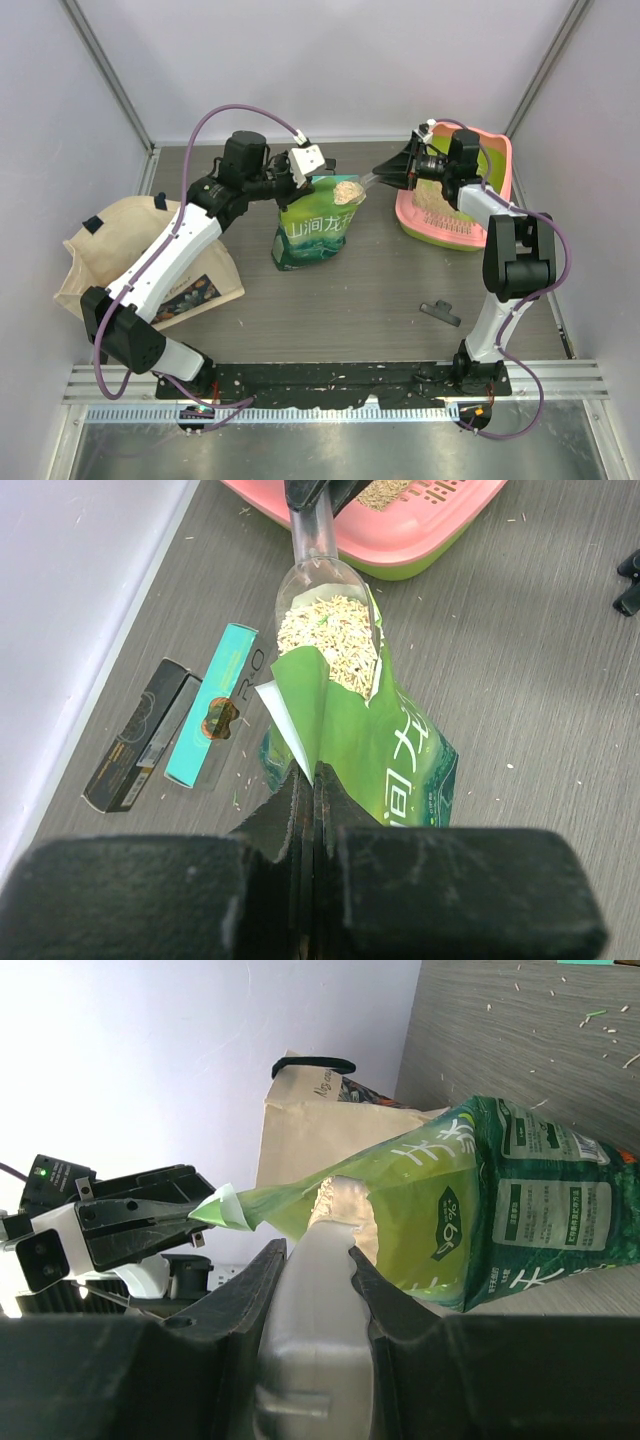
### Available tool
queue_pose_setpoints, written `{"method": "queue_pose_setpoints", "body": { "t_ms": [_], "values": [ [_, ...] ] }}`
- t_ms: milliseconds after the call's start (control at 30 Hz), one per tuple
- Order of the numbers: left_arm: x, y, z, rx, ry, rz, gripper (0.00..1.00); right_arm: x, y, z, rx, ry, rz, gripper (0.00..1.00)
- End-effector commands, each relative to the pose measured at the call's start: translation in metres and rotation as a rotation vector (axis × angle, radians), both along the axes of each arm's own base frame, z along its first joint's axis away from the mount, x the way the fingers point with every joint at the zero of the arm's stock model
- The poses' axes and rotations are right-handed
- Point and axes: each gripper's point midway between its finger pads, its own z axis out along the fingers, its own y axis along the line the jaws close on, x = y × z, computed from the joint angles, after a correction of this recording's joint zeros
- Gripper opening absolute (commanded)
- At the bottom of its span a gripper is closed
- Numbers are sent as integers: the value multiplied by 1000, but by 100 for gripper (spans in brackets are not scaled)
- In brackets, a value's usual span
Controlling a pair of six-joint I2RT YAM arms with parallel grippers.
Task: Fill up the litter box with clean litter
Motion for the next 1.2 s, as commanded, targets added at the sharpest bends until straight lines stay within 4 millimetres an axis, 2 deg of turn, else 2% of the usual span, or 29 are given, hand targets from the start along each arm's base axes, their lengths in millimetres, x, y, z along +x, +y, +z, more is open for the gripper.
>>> {"method": "queue_pose_setpoints", "body": {
  "t_ms": [0,133,167,200,1167],
  "values": [
    [4,3,58,-67,-161,7,0,-3,-7,28,13,-110,-3,1],
    [4,3,57,-66,-160,9,0,-3,-7,31,14,-114,-3,1],
    [4,3,57,-66,-160,9,0,2,-18,32,12,-115,-29,1],
    [5,3,58,-69,-164,7,0,2,-20,32,12,-117,-34,1],
    [4,1,53,-72,-154,0,0,3,-31,33,-6,-123,-64,1]
  ]
}}
